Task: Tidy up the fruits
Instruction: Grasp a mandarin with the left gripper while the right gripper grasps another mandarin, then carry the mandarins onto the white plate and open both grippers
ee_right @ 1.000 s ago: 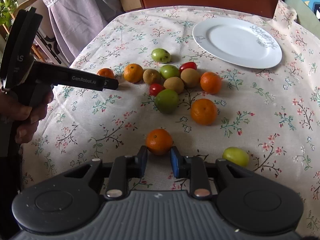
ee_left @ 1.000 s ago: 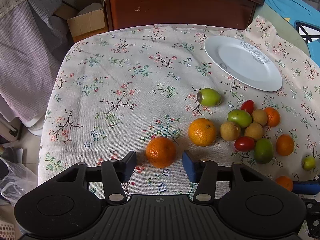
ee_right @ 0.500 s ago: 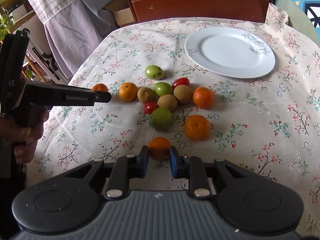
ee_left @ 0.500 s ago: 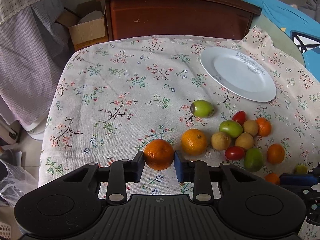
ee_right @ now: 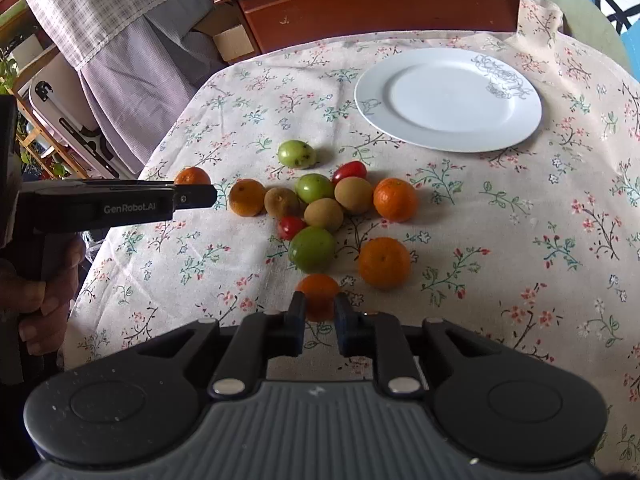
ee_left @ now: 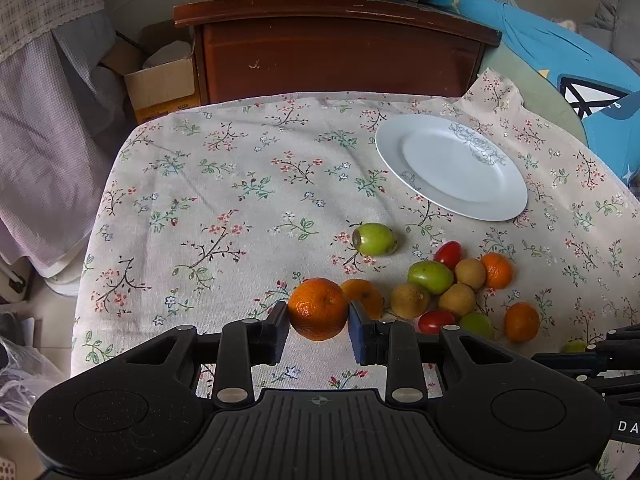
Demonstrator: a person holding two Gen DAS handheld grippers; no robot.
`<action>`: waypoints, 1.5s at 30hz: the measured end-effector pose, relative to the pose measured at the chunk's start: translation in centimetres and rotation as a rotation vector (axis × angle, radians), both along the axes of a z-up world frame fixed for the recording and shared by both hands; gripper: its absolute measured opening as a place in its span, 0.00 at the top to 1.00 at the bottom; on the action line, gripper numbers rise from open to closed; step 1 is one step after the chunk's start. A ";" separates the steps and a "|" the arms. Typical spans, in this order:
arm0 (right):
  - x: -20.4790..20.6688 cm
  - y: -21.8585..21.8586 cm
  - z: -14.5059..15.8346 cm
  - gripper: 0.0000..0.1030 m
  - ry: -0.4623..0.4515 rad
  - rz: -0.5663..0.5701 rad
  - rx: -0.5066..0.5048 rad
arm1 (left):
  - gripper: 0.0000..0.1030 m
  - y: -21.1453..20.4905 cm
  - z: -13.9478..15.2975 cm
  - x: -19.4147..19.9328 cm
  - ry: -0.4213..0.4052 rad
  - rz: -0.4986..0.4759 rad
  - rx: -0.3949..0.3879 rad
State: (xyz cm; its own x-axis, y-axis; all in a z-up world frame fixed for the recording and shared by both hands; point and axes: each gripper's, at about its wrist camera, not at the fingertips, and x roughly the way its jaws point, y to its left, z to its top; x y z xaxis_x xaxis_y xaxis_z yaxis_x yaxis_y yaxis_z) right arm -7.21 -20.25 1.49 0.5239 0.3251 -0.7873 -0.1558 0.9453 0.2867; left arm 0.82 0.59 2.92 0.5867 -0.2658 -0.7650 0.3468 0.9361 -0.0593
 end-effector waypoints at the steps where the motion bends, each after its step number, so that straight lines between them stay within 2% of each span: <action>1: -0.1 0.1 -0.1 0.80 0.002 0.009 -0.010 | 0.72 0.0 0.0 0.0 0.000 -0.001 0.000; 4: -0.2 0.5 -0.3 0.77 0.011 0.028 -0.009 | 0.72 -0.1 -0.1 0.0 0.004 0.000 0.002; 6: -0.1 0.7 -0.3 0.64 0.002 0.027 -0.010 | 0.72 -0.1 -0.3 0.2 0.010 0.005 0.005; 8: 0.1 0.9 -0.1 0.60 -0.020 0.024 -0.009 | 0.72 -0.1 -0.5 0.3 0.015 0.009 0.012; 11: 0.5 1.3 -0.4 0.60 -0.032 0.023 -0.043 | 0.72 -0.2 -0.8 0.4 0.020 0.008 0.019; 14: 0.8 1.6 -1.0 0.73 -0.009 0.031 -0.075 | 0.72 -0.4 -0.9 0.3 0.023 0.000 0.017; 18: 0.9 1.2 -0.4 0.74 -0.021 0.018 -0.039 | 0.72 -0.4 -0.1 0.1 -0.001 0.005 -0.013; 21: 1.5 1.0 0.9 0.74 -0.067 0.016 -0.033 | 0.72 -0.7 0.9 0.0 -0.022 -0.006 -0.056; 24: 2.7 0.0 2.2 0.74 -0.101 -0.022 -0.018 | 0.72 -1.1 1.8 0.6 -0.025 -0.009 -0.105; 27: 4.3 -1.4 3.0 0.74 -0.115 -0.063 0.012 | 0.72 -1.8 2.2 1.7 -0.035 -0.020 -0.123; 29: 5.4 -2.1 3.4 0.74 -0.135 -0.084 -0.003 | 0.72 -2.4 2.2 2.6 -0.031 -0.022 -0.134; 34: 7.8 -3.9 3.2 0.74 -0.127 -0.147 0.014 | 0.72 -4.5 2.2 4.4 -0.024 -0.065 -0.181; 38: 9.2 -4.6 2.6 0.74 -0.120 -0.182 -0.020 | 0.72 -6.6 1.8 5.5 -0.025 -0.114 -0.200; 45: 10.8 -5.4 1.7 0.74 -0.101 -0.205 -0.031 | 0.72 -8.5 0.1 7.8 0.013 -0.131 -0.219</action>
State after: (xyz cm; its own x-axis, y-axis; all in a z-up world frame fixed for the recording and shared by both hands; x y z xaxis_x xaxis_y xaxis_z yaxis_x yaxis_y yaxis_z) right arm 3.62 -25.63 3.24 0.6531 0.1803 -0.7355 0.0143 0.9681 0.2500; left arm 8.63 -7.92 3.03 0.5269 -0.4992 -0.6878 0.4623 0.8475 -0.2610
